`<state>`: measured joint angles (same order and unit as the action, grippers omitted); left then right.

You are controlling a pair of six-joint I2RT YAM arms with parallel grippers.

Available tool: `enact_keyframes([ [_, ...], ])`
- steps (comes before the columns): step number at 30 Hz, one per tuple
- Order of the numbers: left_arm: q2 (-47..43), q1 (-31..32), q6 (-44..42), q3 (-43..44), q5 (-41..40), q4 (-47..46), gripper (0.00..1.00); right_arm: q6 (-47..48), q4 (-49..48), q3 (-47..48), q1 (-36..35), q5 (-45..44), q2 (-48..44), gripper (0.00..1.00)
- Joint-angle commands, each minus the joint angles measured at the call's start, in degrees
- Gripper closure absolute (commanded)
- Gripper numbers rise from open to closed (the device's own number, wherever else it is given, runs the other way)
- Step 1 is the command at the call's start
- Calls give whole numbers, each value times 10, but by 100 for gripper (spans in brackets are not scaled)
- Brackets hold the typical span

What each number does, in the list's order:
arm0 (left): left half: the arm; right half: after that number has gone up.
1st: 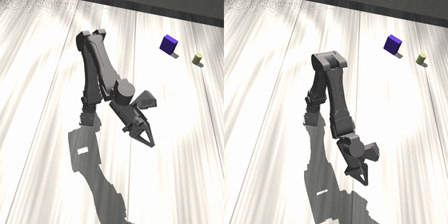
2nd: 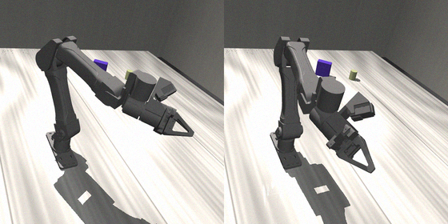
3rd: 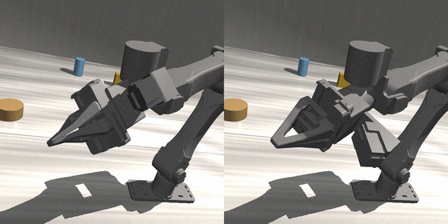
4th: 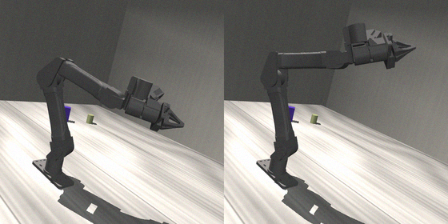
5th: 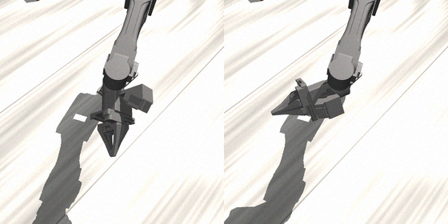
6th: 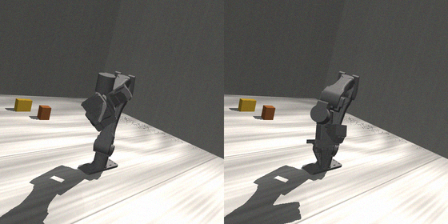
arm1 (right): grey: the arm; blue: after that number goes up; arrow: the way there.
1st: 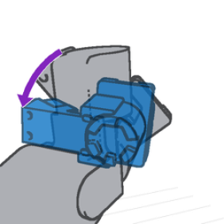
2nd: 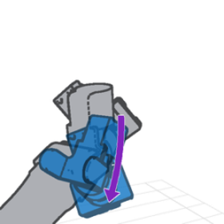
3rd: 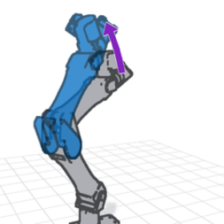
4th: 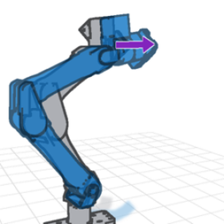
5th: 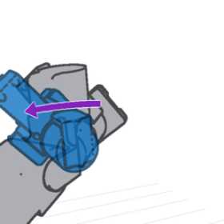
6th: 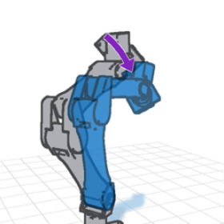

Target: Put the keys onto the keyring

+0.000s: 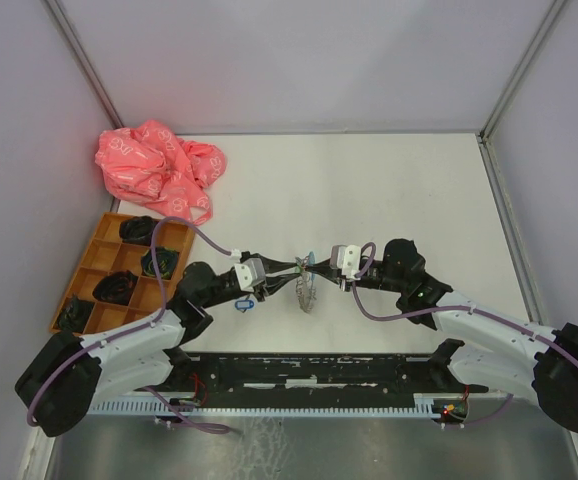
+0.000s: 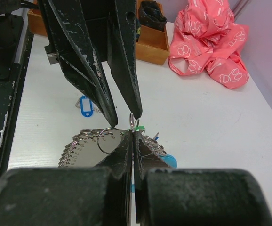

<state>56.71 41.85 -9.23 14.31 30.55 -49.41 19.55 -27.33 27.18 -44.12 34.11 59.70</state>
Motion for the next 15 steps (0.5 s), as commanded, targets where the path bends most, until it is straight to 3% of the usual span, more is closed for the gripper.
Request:
enact_keyframes([
  [1, 5, -4, -1, 24, 12, -33, 69, 4, -32, 19, 2, 21, -10, 99],
  [9, 13, -5, -3, 33, 25, -28, 76, 13, -9, 30, 2, 35, -10, 99],
  [15, 17, -4, -8, 38, 43, -11, 89, 13, -8, 35, 2, 36, -7, 99],
])
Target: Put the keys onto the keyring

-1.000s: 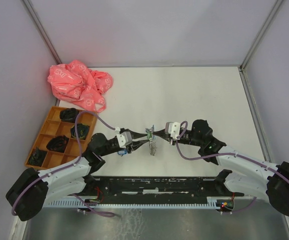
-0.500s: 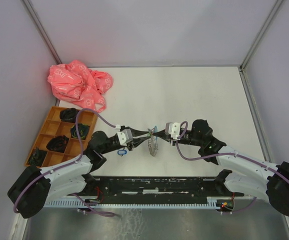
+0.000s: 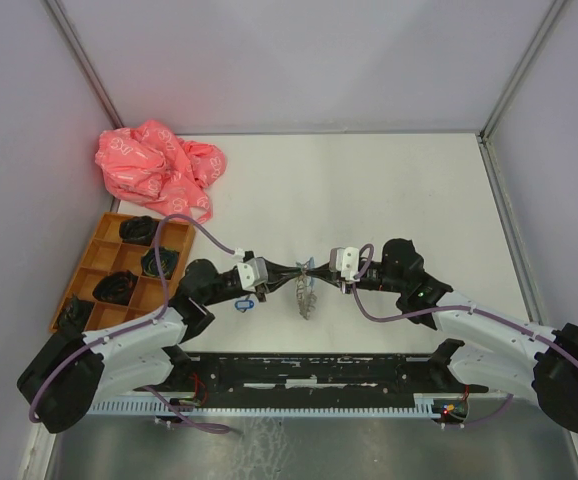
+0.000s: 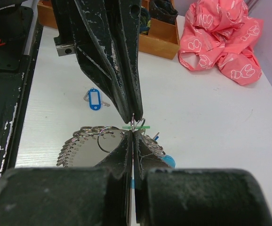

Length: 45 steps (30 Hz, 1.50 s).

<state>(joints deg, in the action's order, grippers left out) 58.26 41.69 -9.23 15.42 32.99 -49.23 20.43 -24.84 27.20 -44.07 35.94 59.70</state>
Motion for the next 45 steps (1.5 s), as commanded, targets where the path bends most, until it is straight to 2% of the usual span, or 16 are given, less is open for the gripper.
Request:
enact_keyframes([
  [1, 1, -3, -10, 29, 22, -8, 94, 4, -32, 36, 1, 17, -7, 99],
  [2, 1, -3, -13, 33, 27, 0, 97, 5, -29, 39, 2, 16, -6, 99],
  [5, -7, -3, -28, 46, 32, 47, 97, 18, 13, 49, 1, 15, -8, 99],
  [11, -39, -1, -71, 104, 13, 210, 97, 52, 143, 87, 1, -10, -31, 98],
  [20, -28, 23, -112, 195, -44, 380, 97, 90, 304, 165, 1, -53, -41, 72],
  [25, -22, 31, -113, 211, -48, 401, 97, 94, 331, 188, 1, -40, -21, 71],
  [35, -21, 40, -114, 222, -50, 412, 97, 82, 325, 204, 2, -12, 22, 67],
  [39, -18, 40, -114, 224, -43, 412, 97, 78, 311, 205, 2, -9, 34, 67],
  [45, -15, 41, -113, 226, -35, 412, 97, 77, 300, 212, 2, 1, 53, 73],
])
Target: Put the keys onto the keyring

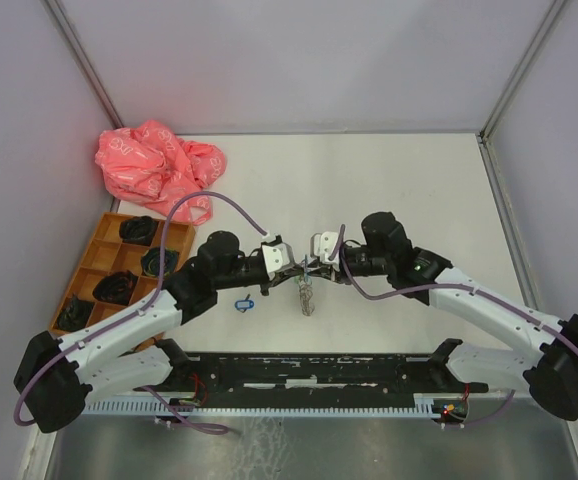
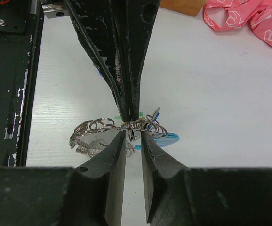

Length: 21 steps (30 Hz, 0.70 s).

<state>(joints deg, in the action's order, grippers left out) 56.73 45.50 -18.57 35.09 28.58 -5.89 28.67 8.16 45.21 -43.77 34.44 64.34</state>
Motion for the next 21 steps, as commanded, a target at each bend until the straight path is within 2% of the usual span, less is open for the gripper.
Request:
enact_keyframes([
  [1, 0, 3, -20, 30, 11, -22, 97, -6, -31, 33, -1, 17, 9, 75],
  [7, 6, 3, -19, 32, 15, -19, 97, -8, -30, 37, -1, 26, 10, 82],
  [11, 6, 3, -14, 31, 11, -21, 97, -6, -22, 38, -1, 23, 8, 96],
  [13, 1, 3, -5, 23, 1, -34, 95, -5, -23, 33, 0, 20, 4, 99],
  [14, -2, 3, 3, 15, -8, -46, 89, -6, -24, 28, 0, 19, 1, 99],
  [17, -21, -8, 32, -22, -14, -110, 81, -17, -53, 7, 6, 19, -16, 99],
  [21, -29, -63, 105, -84, 62, -237, 76, -46, -121, -33, 19, 29, -42, 99],
])
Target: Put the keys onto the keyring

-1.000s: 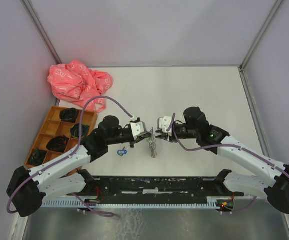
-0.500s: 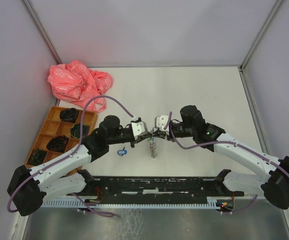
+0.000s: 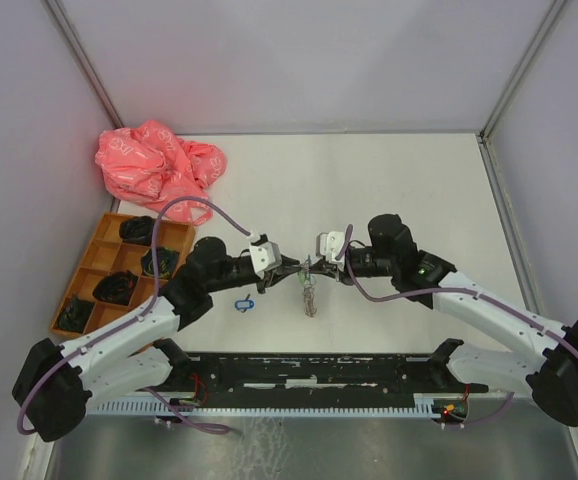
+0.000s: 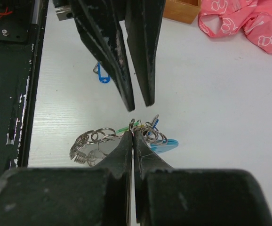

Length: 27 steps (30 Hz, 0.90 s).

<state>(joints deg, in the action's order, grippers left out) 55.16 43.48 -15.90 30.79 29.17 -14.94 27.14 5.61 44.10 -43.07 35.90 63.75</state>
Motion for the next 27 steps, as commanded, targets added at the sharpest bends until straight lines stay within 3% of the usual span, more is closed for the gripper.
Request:
enact_keyframes([
  [1, -9, -56, 96, -51, 79, -171, 75, -36, -111, -30, 14, 15, -41, 99],
  [11, 37, -74, 107, -66, 175, -234, 60, -87, -224, -81, 36, 56, -50, 99],
  [27, 77, -75, 72, -36, 180, -201, 67, -97, -256, -95, 44, 90, -52, 99],
])
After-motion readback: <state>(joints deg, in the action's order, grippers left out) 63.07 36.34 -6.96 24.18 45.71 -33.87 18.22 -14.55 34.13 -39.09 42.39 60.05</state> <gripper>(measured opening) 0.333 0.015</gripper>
